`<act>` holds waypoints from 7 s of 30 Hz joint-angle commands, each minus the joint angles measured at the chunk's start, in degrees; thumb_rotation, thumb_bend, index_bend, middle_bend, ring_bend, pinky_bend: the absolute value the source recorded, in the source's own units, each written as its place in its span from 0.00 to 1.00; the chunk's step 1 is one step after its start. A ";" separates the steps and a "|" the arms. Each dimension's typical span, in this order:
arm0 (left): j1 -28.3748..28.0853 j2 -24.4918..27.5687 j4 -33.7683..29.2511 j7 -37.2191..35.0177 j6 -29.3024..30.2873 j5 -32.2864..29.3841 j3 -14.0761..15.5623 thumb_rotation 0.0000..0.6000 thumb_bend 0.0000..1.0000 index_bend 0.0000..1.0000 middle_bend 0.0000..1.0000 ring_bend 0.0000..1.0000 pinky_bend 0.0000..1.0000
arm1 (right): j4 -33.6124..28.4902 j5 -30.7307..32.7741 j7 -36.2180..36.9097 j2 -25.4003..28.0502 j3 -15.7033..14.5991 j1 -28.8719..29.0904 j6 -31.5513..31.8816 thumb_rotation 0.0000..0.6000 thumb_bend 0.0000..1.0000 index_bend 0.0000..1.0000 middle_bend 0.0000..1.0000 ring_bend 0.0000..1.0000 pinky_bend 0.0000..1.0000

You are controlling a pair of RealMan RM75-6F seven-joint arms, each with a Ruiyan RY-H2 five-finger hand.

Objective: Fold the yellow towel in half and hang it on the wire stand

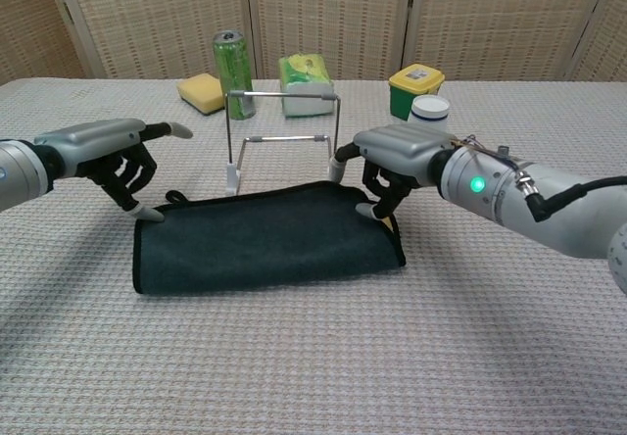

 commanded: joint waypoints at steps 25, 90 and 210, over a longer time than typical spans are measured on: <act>2.45 0.37 0.32 -5.67 5.96 3.64 -0.41 0.95 0.13 0.07 0.32 0.38 0.78 | -8.50 -0.63 -0.32 7.46 -3.49 -4.34 2.76 1.00 0.38 0.29 0.83 0.96 1.00; 9.84 6.37 -3.63 -10.83 12.24 4.90 -0.05 0.99 0.13 0.07 0.32 0.38 0.77 | -0.13 -26.30 11.24 8.31 -2.51 0.63 16.22 1.00 0.54 0.69 0.86 0.99 1.00; 17.10 14.23 -11.86 -2.76 18.42 3.48 -0.63 1.00 0.13 0.08 0.32 0.36 0.59 | -24.03 4.15 -13.56 29.10 1.74 -2.56 19.66 1.00 0.28 0.06 0.77 0.88 1.00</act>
